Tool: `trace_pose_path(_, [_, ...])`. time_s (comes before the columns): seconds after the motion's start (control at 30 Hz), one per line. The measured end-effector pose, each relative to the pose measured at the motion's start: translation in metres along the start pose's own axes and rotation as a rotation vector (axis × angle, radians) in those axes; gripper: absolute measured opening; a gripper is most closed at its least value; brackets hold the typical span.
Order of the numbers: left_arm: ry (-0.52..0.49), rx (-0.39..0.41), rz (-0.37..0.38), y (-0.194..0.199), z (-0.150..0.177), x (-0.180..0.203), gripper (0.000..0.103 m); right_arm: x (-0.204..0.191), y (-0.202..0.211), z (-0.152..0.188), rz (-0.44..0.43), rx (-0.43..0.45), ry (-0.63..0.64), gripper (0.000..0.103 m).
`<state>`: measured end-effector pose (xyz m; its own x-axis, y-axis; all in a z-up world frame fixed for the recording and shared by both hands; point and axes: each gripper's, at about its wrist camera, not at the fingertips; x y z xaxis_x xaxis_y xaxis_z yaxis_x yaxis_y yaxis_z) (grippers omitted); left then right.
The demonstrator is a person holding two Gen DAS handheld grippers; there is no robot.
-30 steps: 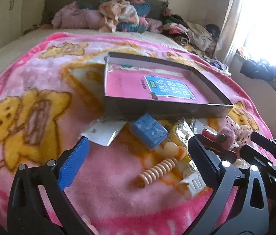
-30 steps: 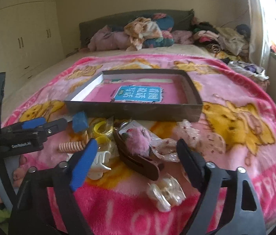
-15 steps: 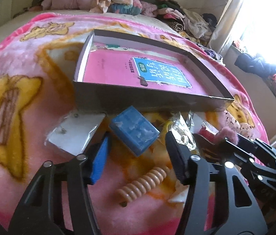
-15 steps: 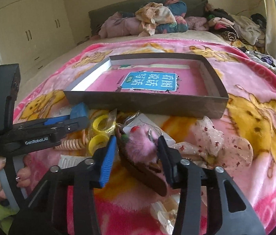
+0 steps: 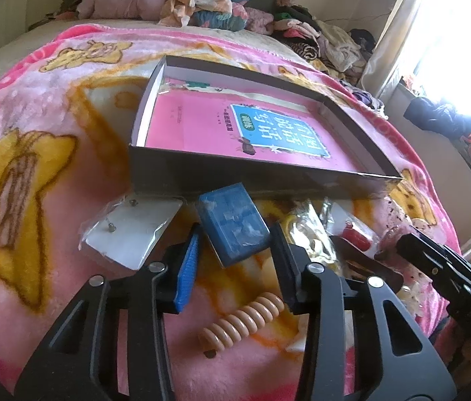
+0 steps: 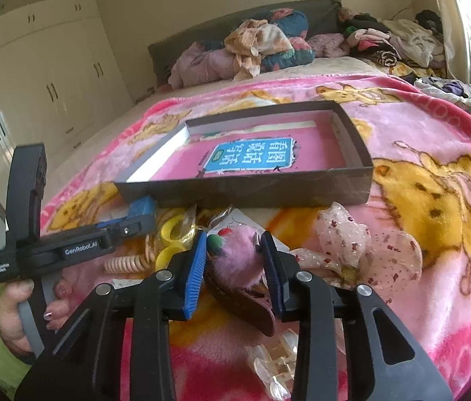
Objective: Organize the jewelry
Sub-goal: 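Carry the blue block and pink pom-pom clip over the grey box with both grippers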
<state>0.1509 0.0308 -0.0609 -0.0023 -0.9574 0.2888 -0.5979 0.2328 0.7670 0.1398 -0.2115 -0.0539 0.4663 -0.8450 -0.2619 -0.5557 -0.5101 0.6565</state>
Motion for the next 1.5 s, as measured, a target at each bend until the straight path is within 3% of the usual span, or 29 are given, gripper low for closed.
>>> trace_pose_path(0.37, [-0.065, 0.063, 0.057, 0.030, -0.012, 0.020, 0.028, 0.009, 0.024, -0.005, -0.020, 0.068, -0.041, 0.031])
trace_pose_path(0.63, [-0.088, 0.110, 0.038, 0.024, -0.042, 0.029, 0.027, 0.016, 0.020, -0.032, 0.002, 0.079, -0.053, 0.031])
trace_pose_path(1.1, [-0.048, 0.078, -0.012, -0.020, -0.080, 0.006, 0.027, 0.036, -0.024, -0.085, 0.064, 0.058, -0.060, 0.031])
trace_pose_path(1.5, [-0.079, 0.052, -0.037, -0.035, -0.079, 0.003, 0.027, 0.055, -0.060, -0.101, 0.132, -0.008, -0.100, 0.031])
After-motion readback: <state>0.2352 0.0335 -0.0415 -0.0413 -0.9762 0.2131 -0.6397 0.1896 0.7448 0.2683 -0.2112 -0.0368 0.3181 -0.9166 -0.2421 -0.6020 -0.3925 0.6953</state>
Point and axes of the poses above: each gripper's, at about its wrist camera, not at the fingertips, and y roughly against the way its jaws point, x to its right, z to its underside, and after that the axes turned 6 degrees about -x, right-handed
